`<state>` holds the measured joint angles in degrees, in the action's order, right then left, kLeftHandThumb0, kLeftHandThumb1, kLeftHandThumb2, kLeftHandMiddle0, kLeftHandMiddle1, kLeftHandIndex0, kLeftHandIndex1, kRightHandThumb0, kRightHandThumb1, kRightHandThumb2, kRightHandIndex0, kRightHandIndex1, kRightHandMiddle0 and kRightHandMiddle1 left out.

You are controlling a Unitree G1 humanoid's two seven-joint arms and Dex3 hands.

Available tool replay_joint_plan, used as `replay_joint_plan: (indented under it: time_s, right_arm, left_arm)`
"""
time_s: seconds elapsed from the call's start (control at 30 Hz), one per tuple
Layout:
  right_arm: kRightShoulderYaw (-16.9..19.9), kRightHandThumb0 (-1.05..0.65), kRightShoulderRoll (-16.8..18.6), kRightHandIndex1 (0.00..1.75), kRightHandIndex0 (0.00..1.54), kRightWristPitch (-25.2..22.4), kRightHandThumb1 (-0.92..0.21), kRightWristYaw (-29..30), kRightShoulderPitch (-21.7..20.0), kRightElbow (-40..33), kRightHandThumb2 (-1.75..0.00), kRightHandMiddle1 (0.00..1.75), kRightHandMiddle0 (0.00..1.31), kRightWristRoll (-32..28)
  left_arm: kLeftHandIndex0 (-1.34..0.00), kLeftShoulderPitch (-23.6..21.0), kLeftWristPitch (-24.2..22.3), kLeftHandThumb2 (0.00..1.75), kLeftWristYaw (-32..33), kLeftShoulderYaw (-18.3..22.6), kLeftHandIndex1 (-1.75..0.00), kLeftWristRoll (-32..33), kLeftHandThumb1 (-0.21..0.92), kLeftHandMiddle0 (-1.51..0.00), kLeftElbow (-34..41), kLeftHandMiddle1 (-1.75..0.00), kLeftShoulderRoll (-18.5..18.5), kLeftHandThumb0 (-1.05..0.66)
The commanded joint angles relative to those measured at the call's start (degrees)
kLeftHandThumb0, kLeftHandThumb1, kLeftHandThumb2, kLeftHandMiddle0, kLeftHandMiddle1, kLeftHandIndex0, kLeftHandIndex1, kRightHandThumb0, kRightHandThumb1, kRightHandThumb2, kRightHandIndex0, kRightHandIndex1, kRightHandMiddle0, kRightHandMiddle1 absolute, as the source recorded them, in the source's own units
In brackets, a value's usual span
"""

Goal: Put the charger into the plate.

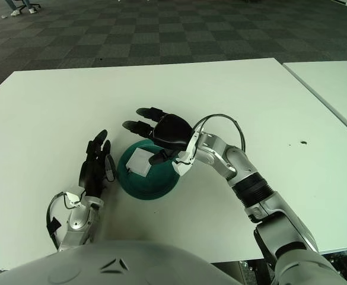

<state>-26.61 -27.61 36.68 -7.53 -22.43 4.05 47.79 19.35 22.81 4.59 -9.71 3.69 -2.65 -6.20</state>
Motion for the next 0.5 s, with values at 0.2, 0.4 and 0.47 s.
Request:
replay_joint_plan:
  time_s: [0.2,0.4,0.47]
  right_arm:
    - [1.86,-1.05,0.18,0.00,0.00,-0.61,-0.92,-0.13,0.65,-0.20,-0.92,0.00,0.00,-3.80]
    - [5.25,-1.05,1.14,0.00,0.00,-2.19,-0.92,-1.47,1.48,1.30,-0.94,0.00,0.00,-12.44]
    - [7.24,-1.05,1.40,0.00,0.00,-3.05,-0.92,-3.17,0.22,4.50,-0.92,0.00,0.00,-18.27]
  left_arm:
    - [0.00,1.57,-2.10,1.03,-0.26,-0.02,-0.52,-0.73,0.92,-0.16,-0.66,0.00,-0.65,-0.97]
    - [0.00,1.99,-1.75,1.00,-0.14,0.10,-0.55,-0.29,0.92,-0.17,-0.79,-0.01,-1.16,-0.95]
    - [0.00,1.81,-1.23,0.99,-0.08,0.29,-0.56,-0.37,0.92,-0.17,-1.69,-0.01,-1.21,-0.95]
